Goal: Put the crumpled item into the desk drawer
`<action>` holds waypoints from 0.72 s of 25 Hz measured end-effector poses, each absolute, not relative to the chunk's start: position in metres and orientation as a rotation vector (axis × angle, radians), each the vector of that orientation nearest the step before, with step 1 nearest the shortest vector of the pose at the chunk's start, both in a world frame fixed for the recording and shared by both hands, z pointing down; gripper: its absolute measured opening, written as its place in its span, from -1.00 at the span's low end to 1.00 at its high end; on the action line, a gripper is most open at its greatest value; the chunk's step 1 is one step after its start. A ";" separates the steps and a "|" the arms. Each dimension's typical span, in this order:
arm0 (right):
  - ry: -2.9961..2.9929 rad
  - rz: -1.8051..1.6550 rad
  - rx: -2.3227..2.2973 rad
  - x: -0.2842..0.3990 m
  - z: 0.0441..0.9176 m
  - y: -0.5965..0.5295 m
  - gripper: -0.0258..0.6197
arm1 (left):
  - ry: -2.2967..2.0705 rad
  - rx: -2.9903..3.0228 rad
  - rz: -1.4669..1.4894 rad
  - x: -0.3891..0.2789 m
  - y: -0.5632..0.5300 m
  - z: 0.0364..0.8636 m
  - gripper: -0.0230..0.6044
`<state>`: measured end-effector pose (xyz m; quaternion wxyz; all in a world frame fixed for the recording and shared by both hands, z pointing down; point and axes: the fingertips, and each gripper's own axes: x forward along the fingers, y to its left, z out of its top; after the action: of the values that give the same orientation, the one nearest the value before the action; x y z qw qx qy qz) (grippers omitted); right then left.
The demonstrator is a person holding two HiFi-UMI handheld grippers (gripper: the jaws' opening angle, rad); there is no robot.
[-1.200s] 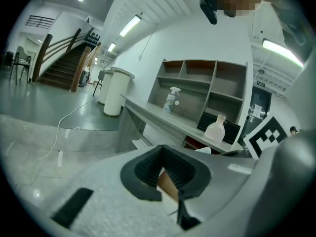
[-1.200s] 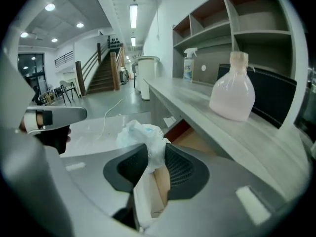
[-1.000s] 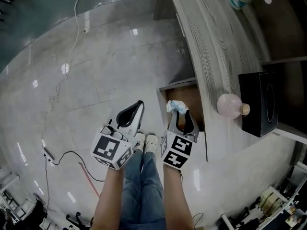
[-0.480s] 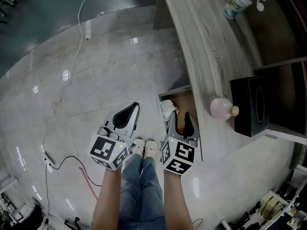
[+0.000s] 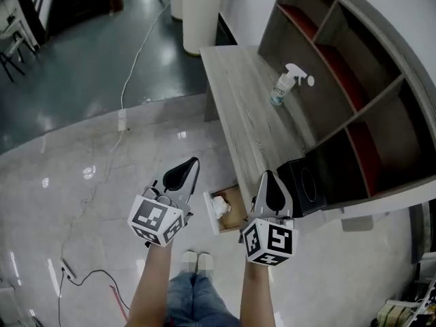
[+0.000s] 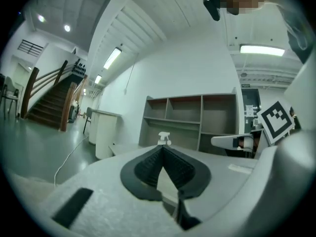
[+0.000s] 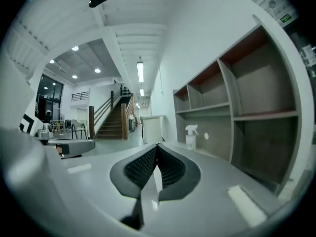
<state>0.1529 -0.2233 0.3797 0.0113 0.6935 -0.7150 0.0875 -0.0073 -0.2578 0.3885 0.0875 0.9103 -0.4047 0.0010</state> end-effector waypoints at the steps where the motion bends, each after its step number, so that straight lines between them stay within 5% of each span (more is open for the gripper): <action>1: -2.248 0.238 2.185 0.158 0.358 -0.221 -0.89 | -1.211 2.738 -0.015 -0.005 -0.258 0.368 -0.92; 9: -2.371 -0.038 2.275 0.186 0.223 -0.202 -0.89 | -1.254 2.908 -0.166 0.011 -0.247 0.233 -0.92; 18: -2.482 -0.181 2.248 0.175 0.173 -0.176 -0.89 | -1.294 2.937 -0.245 0.006 -0.229 0.184 -0.92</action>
<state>0.1750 -0.1764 0.1732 -0.1060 0.6666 -0.7359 -0.0537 0.0064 -0.2291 0.1838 -0.0385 0.9118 -0.4018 -0.0760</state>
